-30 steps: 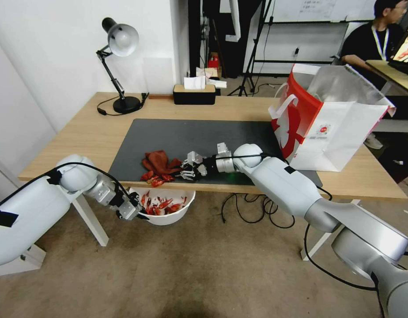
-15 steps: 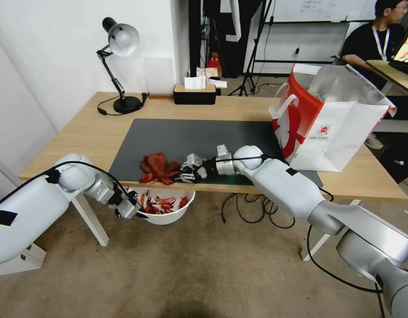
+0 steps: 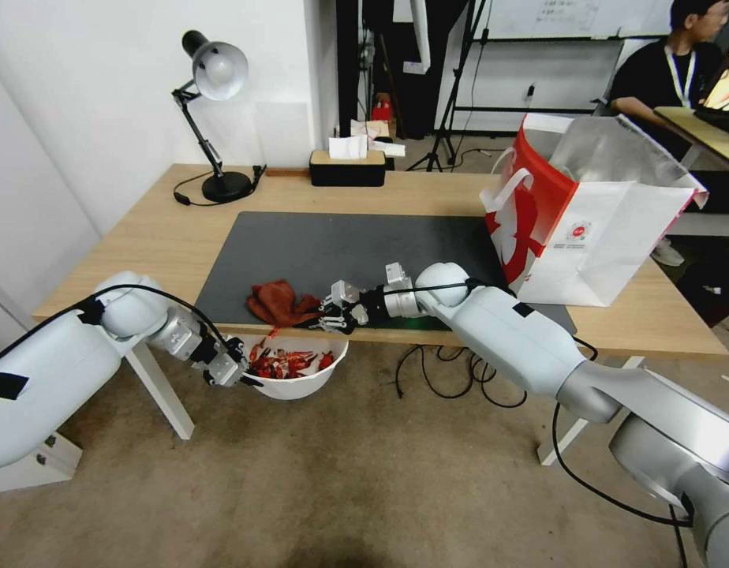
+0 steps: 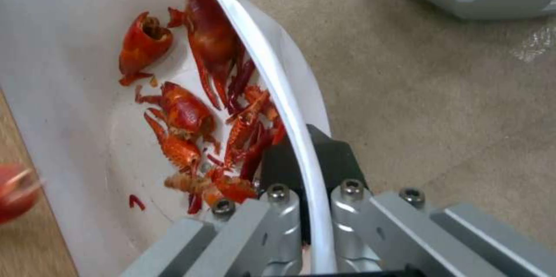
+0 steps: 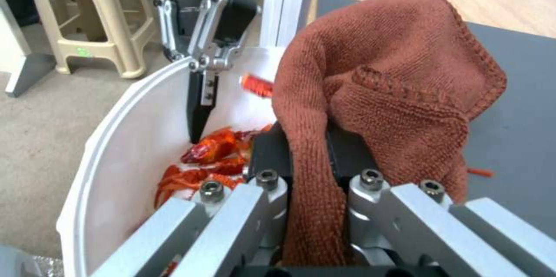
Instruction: Sweep shrimp from table into container with towel, then put container into takeout bag.
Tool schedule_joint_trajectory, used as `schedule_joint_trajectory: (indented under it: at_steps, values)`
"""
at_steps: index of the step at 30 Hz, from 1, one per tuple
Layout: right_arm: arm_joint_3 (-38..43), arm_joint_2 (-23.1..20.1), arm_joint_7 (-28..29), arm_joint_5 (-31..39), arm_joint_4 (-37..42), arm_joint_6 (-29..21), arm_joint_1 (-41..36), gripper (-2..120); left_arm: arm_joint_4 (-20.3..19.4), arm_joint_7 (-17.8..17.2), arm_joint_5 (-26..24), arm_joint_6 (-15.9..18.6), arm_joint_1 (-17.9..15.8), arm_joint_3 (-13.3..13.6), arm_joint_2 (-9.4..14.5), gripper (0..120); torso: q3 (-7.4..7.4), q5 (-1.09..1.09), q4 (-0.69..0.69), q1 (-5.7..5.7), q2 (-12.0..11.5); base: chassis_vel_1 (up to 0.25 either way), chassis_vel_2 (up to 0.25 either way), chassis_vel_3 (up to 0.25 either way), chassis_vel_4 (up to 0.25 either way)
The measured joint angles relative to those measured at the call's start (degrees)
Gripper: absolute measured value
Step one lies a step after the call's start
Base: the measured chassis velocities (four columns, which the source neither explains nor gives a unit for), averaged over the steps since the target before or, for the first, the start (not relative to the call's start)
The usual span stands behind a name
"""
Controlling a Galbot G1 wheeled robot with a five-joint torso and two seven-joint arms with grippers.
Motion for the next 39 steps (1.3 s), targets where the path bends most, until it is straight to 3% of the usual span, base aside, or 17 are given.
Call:
schedule_joint_trajectory:
  at_steps: [17, 39]
  values:
    - [-1.8, -0.3, -0.1, 0.1, 2.9, -0.3, -0.8, 6, -0.3, 0.0, 0.0, 0.0, 0.9, -0.8, 0.2, 0, 0.00, 0.00, 0.02, 0.00, 0.0, 0.000, 0.000, 0.000, 0.000]
    - [0.0, -0.7, 0.3, 1.7, 6.5, -1.1, -3.1, 6, -2.1, -0.2, 0.0, 0.0, 4.5, -3.0, 1.4, 0, 0.00, 0.00, 0.00, 0.01, 0.0, 0.000, 0.000, 0.000, 0.000]
